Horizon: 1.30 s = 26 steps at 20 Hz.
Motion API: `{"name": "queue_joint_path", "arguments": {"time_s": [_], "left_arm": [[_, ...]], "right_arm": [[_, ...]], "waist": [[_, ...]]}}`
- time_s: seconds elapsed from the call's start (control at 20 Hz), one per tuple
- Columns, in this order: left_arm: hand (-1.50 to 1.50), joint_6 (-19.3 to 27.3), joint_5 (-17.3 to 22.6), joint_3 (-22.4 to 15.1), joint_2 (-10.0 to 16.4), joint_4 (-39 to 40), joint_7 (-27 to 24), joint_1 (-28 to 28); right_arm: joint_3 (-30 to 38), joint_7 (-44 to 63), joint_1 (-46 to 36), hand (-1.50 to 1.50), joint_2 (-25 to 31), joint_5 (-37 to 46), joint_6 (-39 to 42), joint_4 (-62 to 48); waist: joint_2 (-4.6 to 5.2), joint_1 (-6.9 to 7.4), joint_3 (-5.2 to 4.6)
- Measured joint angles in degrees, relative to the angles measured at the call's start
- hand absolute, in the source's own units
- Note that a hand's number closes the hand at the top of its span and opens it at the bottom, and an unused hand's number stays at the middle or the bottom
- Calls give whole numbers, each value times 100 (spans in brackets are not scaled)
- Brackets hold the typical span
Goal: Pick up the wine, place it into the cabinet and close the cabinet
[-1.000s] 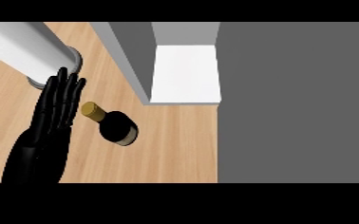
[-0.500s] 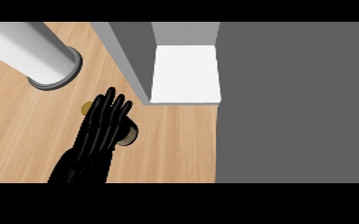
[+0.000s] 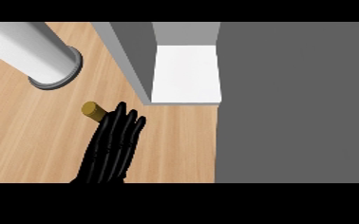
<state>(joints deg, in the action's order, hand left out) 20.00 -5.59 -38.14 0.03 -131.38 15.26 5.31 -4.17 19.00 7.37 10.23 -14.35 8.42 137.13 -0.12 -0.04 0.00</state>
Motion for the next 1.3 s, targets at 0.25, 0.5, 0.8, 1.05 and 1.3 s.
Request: {"name": "queue_joint_path", "arguments": {"time_s": [0.25, 0.5, 0.8, 1.05, 1.3], "left_arm": [[-150, 383, -249, -106, 6, -344, 526, -212], [-150, 471, -294, 182, 37, -482, 839, -427], [-150, 524, -404, 396, 191, -672, 1102, -339], [-150, 391, -185, 892, 324, -778, 1213, -317], [-150, 125, 392, 1597, 512, -869, 1107, -126]], "right_arm": [[-52, 207, -123, -150, -63, 26, -55, 33], [-66, 349, -229, -150, -105, 57, -115, 69], [27, 646, -418, -150, -56, 89, -215, 124], [118, 836, -642, -150, -40, 114, -291, 136], [259, 958, -779, -150, -11, 127, -306, 139]], "waist": [[0, -4, 1], [2, -12, 0], [-1, -12, -1], [1, -13, -2], [3, -12, -4]]}}
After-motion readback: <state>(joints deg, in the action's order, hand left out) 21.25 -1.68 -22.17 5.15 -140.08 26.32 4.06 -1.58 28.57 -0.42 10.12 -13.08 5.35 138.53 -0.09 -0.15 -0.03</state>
